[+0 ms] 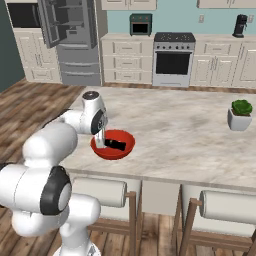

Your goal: Open the fridge, grab two sodas, and place both sodas inside the bowl with ice on the dining counter.

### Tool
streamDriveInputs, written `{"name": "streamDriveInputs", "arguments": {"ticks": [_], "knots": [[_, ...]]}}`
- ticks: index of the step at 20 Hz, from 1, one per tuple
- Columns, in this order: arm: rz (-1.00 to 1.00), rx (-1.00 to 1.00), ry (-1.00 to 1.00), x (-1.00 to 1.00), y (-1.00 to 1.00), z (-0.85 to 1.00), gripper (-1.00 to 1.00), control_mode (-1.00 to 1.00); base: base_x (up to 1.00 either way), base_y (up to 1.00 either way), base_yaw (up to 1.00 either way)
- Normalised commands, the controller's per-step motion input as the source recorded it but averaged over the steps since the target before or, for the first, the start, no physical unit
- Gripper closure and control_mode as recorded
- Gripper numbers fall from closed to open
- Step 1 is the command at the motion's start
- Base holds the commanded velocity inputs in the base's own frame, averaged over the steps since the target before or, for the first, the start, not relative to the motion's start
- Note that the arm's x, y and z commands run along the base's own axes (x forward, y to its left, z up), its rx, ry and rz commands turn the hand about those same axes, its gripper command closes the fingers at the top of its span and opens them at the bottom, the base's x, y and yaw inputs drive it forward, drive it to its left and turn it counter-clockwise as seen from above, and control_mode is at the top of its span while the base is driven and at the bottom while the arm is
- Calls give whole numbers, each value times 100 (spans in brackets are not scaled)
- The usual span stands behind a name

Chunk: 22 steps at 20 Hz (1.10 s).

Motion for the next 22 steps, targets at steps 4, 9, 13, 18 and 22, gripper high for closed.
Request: {"name": "streamDriveInputs", "arguments": {"ticks": [4,9,13,18,22], "knots": [[-7,11,0,-66,7,81,-100,-100,0,0,0],[-21,20,0,-89,8,70,-100,-100,0,0,0],[-34,21,0,-100,16,51,-100,-100,0,0,0],[-39,16,0,-100,31,36,-100,-100,0,0,0],[-40,13,0,-100,34,25,-100,-100,0,0,0]]}}
